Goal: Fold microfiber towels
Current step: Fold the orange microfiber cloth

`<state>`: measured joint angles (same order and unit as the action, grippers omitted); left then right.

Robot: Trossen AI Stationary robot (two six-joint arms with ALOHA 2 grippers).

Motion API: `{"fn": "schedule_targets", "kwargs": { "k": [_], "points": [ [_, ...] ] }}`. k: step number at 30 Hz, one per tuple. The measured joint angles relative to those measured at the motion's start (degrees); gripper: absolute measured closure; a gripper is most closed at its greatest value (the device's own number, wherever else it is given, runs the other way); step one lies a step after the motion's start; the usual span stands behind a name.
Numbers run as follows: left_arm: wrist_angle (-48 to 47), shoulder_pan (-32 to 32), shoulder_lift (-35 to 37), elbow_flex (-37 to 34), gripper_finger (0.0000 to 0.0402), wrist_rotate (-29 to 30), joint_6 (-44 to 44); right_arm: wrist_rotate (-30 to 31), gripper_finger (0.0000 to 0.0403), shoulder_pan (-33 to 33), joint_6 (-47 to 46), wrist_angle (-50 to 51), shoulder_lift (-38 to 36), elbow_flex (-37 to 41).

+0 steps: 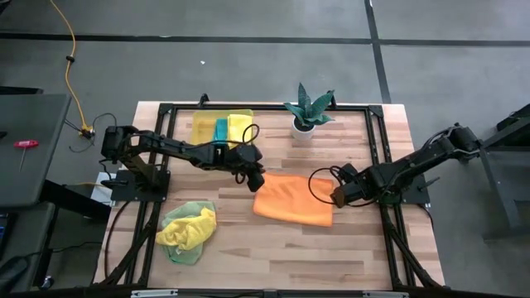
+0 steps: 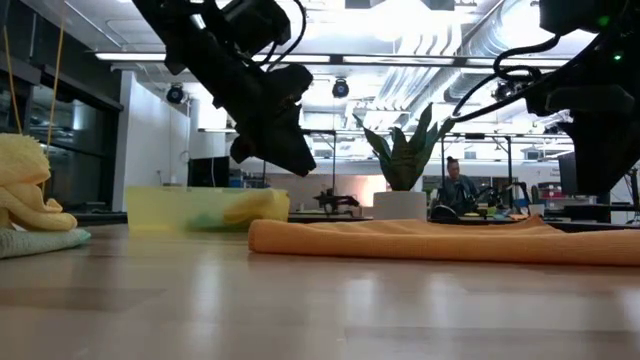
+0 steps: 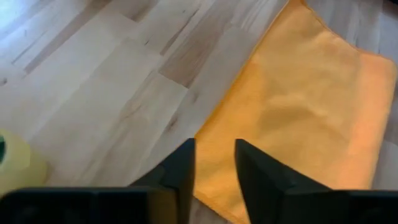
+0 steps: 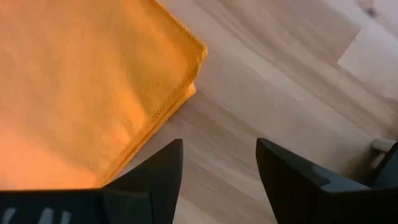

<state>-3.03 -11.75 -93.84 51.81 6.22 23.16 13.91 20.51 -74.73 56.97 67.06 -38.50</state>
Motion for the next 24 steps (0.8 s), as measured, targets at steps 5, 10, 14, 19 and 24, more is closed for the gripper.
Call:
{"fn": "schedule_targets", "kwargs": {
  "k": [5, 10, 14, 19, 24],
  "points": [
    [-3.8, -4.1, 3.3, 0.0, 0.0231, -7.5, -0.9, -3.5, 0.0207, 0.0, -1.2, 0.0, -1.6, 0.0],
    [-6.1, -6.6, 7.8, 0.0, 0.0206, -13.2, -1.6, -3.0, 0.0207, 0.6, -3.1, -2.1, -2.7, 0.0],
    [2.2, -5.0, 9.4, -2.7, 0.0204, -14.1, -2.3, -3.4, 0.0212, 0.5, -4.2, -9.5, -2.7, 1.9],
    [20.8, -0.4, 9.4, -10.3, 0.0204, -14.9, 4.4, -7.5, 0.0227, 0.5, -7.8, -29.4, -3.0, 10.4],
    [23.3, 4.3, 9.4, -11.9, 0.0205, -14.7, 5.2, -5.0, 0.0260, 0.5, -5.6, -41.0, -3.0, 10.9]
  ]
}}
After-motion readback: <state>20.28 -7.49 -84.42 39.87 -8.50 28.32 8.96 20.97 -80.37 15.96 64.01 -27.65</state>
